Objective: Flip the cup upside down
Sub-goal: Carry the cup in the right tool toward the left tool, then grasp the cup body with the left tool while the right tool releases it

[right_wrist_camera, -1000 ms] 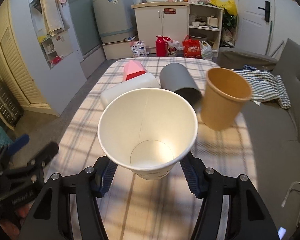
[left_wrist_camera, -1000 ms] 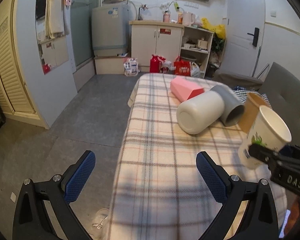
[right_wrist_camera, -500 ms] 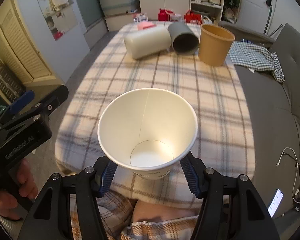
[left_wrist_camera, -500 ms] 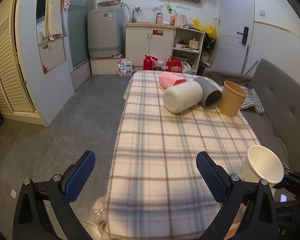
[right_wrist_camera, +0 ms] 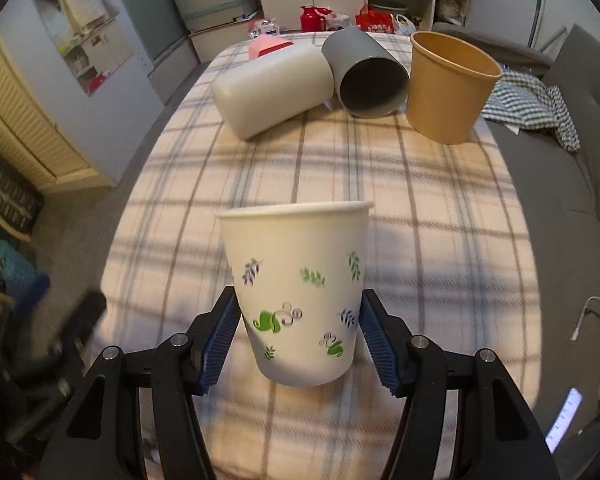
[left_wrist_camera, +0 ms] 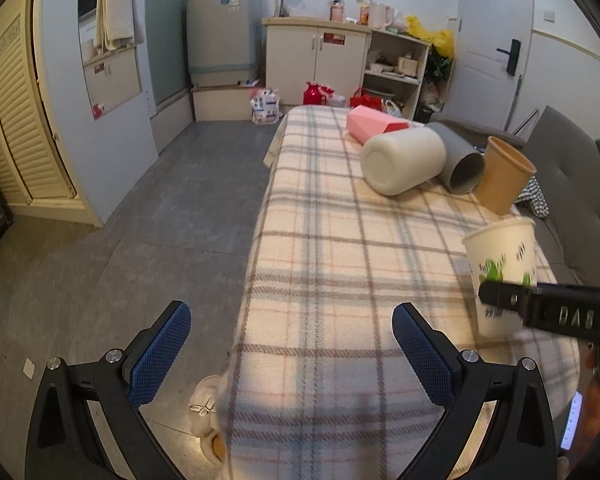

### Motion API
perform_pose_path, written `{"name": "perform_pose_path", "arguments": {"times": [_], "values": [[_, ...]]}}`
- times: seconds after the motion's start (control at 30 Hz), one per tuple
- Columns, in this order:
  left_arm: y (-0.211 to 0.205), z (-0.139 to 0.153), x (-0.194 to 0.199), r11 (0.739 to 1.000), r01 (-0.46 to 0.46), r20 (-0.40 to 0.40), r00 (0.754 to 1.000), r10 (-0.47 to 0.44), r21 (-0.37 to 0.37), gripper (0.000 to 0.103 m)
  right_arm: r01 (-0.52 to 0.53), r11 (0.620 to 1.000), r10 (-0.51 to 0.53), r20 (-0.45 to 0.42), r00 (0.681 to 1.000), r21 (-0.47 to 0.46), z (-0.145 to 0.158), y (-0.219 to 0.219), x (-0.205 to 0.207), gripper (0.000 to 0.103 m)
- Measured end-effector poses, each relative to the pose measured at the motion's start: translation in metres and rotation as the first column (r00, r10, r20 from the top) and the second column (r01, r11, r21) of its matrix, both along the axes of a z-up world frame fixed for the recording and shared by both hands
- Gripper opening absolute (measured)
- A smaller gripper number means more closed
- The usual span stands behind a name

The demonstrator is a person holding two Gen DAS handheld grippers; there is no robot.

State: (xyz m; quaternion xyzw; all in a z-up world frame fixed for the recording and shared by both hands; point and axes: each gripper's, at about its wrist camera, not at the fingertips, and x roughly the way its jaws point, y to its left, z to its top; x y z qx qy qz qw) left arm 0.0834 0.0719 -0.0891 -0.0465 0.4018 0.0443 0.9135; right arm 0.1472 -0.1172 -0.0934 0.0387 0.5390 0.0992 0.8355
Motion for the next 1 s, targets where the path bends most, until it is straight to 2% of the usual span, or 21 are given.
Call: {"name": "perform_pose_path", "arguments": {"times": [0.23, 0.27, 0.33, 0.43, 0.7, 0.8, 1.0], "values": [[-0.008, -0.004, 0.008, 1.0, 0.01, -0.017, 1.0, -0.01, 0.025, 0.103, 0.003, 0.999, -0.004, 0.014, 1.0, 0.054, -0.006, -0.007, 0.005, 0.062], [-0.011, -0.003, 0.007, 1.0, 0.014, -0.017, 1.0, -0.013, 0.026, 0.103, -0.002, 0.998, 0.001, 0.017, 1.0, 0.068, -0.005, -0.008, 0.004, 0.065], [-0.016, 0.001, 0.006, 0.999, 0.024, -0.015, 1.0, -0.024, 0.028, 0.103, 0.008, 0.997, -0.012, 0.049, 0.999, 0.073, 0.001, -0.013, 0.0, 0.08], [-0.027, 0.009, 0.001, 0.999, 0.039, -0.007, 0.999, -0.039, 0.032, 0.103, 0.016, 0.997, -0.028, 0.142, 0.99, 0.079, 0.022, -0.026, -0.013, 0.084], [-0.074, 0.032, -0.009, 0.995, 0.103, 0.028, 0.994, -0.103, 0.006, 0.103, 0.098, 0.995, -0.102, 0.325, 0.94, 0.028, 0.061, -0.077, -0.041, 0.085], [-0.101, 0.035, -0.012, 0.99, 0.138, 0.041, 0.99, -0.138, 0.012, 0.103, 0.134, 0.99, -0.139, 0.342, 0.929, 0.039, 0.064, -0.096, -0.047, 0.085], [-0.135, 0.031, -0.006, 0.985, 0.175, 0.036, 0.984, -0.175, -0.003, 0.103, 0.181, 0.982, -0.189, 0.327, 0.926, 0.056, 0.049, -0.126, -0.049, 0.085]]}}
